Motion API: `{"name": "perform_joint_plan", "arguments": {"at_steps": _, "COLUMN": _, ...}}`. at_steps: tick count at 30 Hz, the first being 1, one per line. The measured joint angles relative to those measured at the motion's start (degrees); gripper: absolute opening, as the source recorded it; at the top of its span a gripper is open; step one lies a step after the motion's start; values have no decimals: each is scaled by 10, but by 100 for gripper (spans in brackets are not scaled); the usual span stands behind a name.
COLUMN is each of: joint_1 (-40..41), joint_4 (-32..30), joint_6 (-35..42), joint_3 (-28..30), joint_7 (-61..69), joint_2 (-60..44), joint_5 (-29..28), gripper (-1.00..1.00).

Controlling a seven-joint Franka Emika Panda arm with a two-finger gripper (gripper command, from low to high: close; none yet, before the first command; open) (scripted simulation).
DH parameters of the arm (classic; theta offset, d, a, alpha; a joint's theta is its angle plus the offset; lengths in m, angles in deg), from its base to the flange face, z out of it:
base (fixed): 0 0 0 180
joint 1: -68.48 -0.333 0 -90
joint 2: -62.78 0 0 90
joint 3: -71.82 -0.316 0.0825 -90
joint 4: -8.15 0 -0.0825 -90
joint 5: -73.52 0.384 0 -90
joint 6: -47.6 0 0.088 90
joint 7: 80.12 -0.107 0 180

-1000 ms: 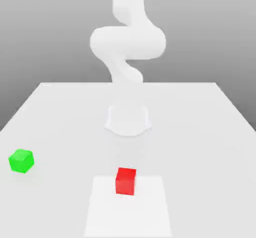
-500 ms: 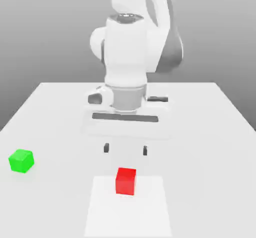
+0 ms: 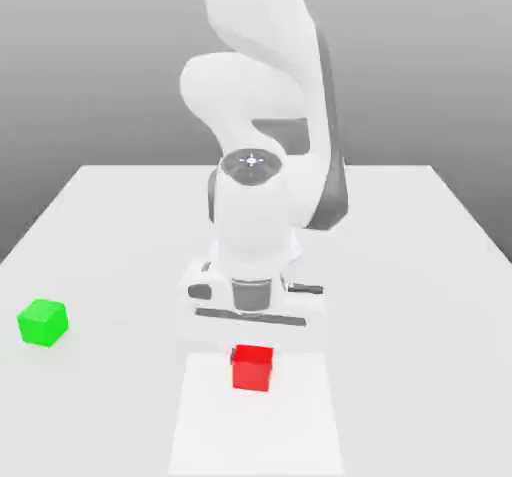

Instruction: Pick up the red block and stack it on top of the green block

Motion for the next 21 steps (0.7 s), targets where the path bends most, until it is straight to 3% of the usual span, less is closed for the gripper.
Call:
{"name": "perform_joint_plan", "arguments": {"at_steps": 6, "joint_1": 6, "joint_4": -17, "joint_6": 101, "joint_3": -9, "joint_7": 8, "joint_2": 118, "joint_5": 12, "gripper": -100}}
{"name": "perform_joint_plan", "arguments": {"at_steps": 21, "joint_1": 350, "joint_4": 90, "joint_6": 201, "joint_3": 183, "joint_7": 47, "joint_2": 111, "joint_5": 4, "gripper": -100}}
